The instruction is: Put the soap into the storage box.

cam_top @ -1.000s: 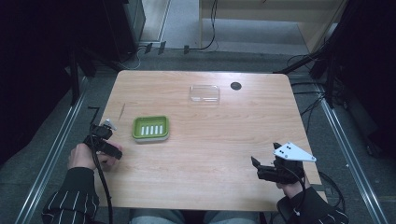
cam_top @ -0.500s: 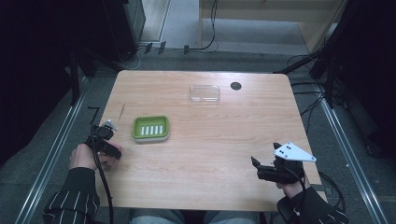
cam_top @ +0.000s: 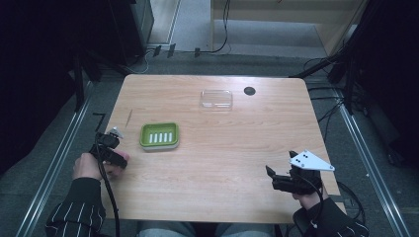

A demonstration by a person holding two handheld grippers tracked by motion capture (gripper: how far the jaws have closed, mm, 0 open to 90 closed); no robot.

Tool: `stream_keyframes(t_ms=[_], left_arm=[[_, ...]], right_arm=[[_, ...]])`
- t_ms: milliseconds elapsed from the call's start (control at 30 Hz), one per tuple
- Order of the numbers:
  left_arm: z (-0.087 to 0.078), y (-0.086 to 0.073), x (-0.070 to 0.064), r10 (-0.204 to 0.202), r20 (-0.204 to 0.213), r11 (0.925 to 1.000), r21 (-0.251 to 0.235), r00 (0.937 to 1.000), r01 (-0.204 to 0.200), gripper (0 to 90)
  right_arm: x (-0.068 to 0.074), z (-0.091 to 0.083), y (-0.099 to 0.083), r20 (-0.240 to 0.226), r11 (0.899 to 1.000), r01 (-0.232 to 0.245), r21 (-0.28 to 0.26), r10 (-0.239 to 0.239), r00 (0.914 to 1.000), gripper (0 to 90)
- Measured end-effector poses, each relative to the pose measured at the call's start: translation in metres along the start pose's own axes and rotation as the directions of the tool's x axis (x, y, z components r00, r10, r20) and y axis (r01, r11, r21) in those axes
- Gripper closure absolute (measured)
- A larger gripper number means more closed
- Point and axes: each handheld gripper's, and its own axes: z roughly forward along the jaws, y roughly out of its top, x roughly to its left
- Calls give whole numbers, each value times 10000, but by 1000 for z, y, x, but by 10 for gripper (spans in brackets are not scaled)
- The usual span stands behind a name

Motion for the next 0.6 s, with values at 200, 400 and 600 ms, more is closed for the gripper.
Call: stream_keyframes(t_ms=[200,400,600], left_arm=[[0,-1,1,-3,83,10000,-42,10000,3,379],[0,-2,1,52,119,9998,-177,9999,-50,382],[0,-3,2,231,198,9996,-157,9995,-228,383]], right_arm=[[0,0,0,19,10000,-23,0,23,10000,138],[0,0,0,1,10000,-24,-6,24,10000,138],[0,0,0,-17,10000,-6,1,6,10000,138]])
